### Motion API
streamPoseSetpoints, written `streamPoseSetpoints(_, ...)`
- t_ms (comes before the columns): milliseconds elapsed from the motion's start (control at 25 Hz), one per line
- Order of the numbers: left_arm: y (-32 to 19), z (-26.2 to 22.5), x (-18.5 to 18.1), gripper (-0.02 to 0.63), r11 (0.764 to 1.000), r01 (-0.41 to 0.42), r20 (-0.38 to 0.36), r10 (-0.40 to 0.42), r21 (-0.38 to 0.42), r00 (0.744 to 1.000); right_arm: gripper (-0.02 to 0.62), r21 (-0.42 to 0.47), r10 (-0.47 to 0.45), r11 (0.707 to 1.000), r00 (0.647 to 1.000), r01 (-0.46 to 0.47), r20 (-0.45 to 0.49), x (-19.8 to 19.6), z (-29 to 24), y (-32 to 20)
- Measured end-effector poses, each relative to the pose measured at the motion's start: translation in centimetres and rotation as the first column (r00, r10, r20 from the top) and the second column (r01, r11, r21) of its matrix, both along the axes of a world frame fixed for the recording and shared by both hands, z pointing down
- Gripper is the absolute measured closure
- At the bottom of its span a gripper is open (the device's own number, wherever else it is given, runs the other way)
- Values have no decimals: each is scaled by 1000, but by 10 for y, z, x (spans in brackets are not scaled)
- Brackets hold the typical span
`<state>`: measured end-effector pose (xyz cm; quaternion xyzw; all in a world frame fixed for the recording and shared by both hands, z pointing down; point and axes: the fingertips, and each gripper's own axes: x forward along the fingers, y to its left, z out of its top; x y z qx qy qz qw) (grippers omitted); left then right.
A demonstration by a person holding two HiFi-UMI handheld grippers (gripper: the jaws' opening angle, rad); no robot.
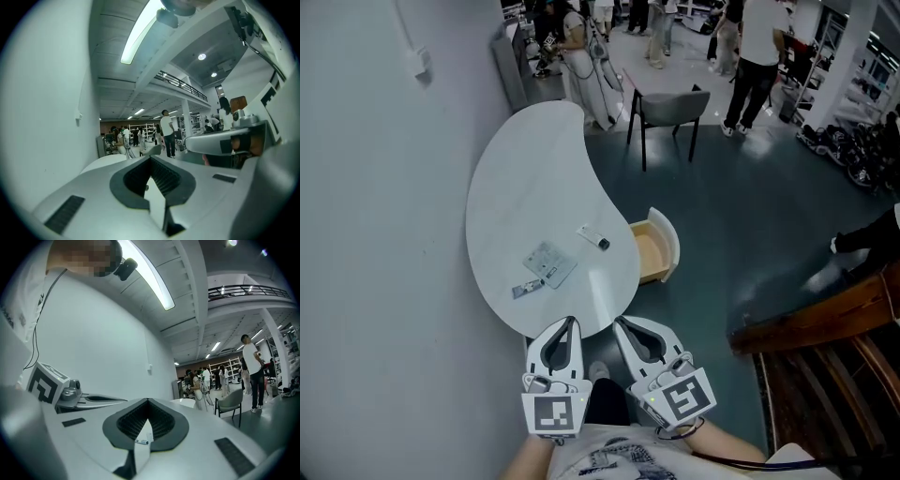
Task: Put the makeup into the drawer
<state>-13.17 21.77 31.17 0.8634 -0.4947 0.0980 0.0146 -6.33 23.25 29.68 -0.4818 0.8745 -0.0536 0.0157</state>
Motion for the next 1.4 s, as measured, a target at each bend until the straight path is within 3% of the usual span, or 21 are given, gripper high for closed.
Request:
streamPoseSetpoints(640,-114,2,-39,589,1000,-4,-47,3,-13,999,577,-8,7,1000,999,-7,-42,-36,-3,-110)
streamPoseSetpoints(1000,-142,4,-55,589,999,47,-58,-47,-11,997,577,-27,-28,999,999,27,-34,-49,0,-139)
streamPoseSetpoints(1400,-184,17,-43,589,989,146,-26,-147,-39,989,577,-53,-129,990,992,128,-14,-36,14,-190)
